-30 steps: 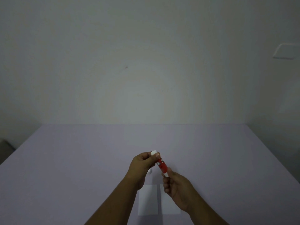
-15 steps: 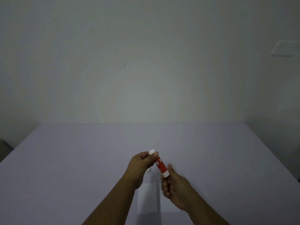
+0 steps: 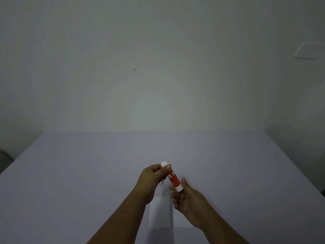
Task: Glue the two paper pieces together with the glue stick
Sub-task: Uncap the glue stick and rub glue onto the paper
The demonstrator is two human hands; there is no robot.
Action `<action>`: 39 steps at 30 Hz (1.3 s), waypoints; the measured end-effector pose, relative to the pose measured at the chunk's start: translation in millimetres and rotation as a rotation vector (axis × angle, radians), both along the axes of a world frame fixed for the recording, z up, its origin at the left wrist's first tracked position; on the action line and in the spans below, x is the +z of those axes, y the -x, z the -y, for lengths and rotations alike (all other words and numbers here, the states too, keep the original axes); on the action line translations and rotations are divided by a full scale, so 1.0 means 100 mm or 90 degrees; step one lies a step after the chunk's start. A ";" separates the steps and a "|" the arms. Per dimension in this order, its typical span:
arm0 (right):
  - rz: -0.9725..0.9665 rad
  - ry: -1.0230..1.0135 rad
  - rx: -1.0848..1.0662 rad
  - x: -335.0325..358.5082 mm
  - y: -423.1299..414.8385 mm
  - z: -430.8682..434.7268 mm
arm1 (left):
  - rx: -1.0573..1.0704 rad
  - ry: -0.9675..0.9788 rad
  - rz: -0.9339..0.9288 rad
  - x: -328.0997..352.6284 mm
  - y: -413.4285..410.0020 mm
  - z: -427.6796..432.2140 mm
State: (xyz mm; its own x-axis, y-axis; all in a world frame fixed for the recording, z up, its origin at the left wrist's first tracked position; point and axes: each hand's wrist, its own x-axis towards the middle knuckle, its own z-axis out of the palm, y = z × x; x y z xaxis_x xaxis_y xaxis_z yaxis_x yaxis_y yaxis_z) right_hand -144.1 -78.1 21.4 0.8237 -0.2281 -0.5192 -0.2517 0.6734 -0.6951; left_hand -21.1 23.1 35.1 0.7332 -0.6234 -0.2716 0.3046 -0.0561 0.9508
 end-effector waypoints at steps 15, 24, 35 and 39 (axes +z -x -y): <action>-0.038 0.286 -0.121 -0.37 0.06 0.24 | -0.174 -0.476 0.316 -0.78 -0.13 -0.64; -0.078 0.402 -0.063 -0.63 -0.02 0.13 | -0.374 -0.635 0.589 -1.31 -0.13 -0.65; -0.066 0.867 0.278 -0.92 -0.12 -0.05 | -0.353 -0.650 0.611 -1.47 -0.17 -0.68; -0.043 0.916 0.339 -1.01 -0.20 -0.08 | -0.346 -0.643 0.602 -1.48 -0.17 -0.70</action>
State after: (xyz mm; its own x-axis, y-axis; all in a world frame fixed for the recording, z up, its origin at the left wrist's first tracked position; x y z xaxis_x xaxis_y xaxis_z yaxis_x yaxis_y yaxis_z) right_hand -124.2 -70.5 -79.7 0.9547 -0.2490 -0.1628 -0.2944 -0.7131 -0.6363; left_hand -3.8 92.9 -113.0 0.6256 -0.7147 -0.3129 -0.6627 -0.6984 0.2702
